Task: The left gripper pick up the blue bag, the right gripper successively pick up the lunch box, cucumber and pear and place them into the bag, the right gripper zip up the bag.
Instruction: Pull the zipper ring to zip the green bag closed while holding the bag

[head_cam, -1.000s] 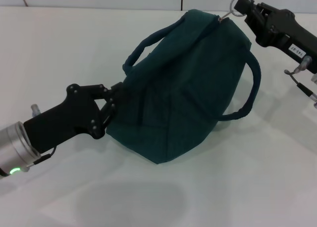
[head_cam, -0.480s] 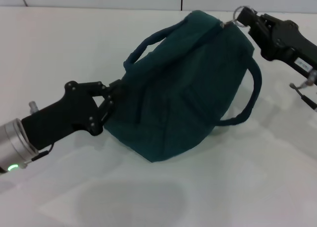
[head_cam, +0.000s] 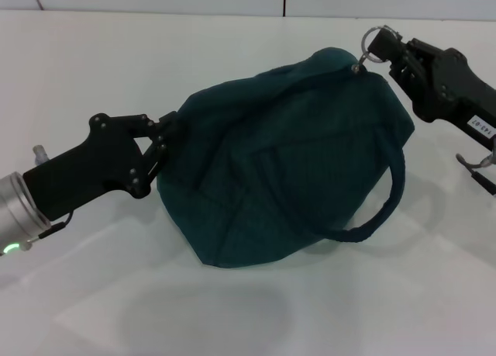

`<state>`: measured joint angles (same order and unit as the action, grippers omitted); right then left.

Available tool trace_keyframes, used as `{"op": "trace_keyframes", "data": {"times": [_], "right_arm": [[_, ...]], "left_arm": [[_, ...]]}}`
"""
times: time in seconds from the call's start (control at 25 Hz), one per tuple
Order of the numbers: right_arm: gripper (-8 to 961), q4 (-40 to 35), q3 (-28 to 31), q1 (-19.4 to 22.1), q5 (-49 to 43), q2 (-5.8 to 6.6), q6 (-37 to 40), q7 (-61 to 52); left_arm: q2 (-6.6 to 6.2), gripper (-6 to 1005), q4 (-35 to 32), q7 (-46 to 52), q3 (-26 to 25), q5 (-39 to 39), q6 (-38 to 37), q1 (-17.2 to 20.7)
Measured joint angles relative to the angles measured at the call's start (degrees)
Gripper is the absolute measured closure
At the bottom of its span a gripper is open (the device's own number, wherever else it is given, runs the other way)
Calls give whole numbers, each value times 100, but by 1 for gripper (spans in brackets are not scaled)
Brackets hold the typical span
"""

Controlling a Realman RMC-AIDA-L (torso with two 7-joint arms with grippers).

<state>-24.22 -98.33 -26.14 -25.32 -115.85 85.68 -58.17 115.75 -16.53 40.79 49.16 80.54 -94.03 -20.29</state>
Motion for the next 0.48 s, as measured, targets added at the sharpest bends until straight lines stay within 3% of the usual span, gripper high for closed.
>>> {"op": "trace_keyframes", "data": {"times": [0.48], "right_arm": [[887, 61, 2, -3, 0, 1, -260, 60]], "left_arm": [[-23, 938, -24, 502, -79, 55, -34, -139]]}}
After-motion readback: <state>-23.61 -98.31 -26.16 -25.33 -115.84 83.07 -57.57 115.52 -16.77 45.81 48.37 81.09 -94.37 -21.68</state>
